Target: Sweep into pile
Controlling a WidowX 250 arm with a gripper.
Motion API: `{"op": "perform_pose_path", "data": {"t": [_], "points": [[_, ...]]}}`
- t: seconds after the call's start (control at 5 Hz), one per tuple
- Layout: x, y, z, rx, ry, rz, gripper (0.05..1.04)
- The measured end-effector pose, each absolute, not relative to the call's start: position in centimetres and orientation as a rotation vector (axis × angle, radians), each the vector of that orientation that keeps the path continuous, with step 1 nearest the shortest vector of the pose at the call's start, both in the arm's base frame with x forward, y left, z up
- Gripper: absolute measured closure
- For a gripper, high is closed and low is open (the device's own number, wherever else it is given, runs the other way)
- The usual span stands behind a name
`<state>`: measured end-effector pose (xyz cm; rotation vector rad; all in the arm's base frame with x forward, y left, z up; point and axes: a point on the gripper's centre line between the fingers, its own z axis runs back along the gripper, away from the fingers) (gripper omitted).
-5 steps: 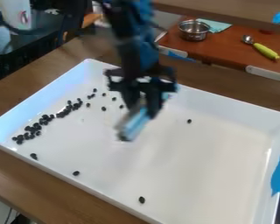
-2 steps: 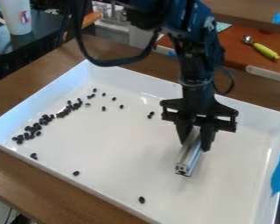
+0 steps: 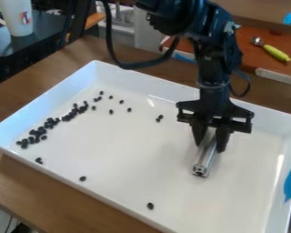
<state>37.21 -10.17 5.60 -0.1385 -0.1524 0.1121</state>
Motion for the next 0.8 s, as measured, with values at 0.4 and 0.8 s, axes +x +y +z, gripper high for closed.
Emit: {"op": "perform_pose_path", "data": {"t": [0.4,0.8], "points": [[37.7,-6.2,5.5,-0.137,-0.150,0.136,0.706],[37.2,-1.2,5.5,-0.151,-0.109,0.152,0.706]]}}
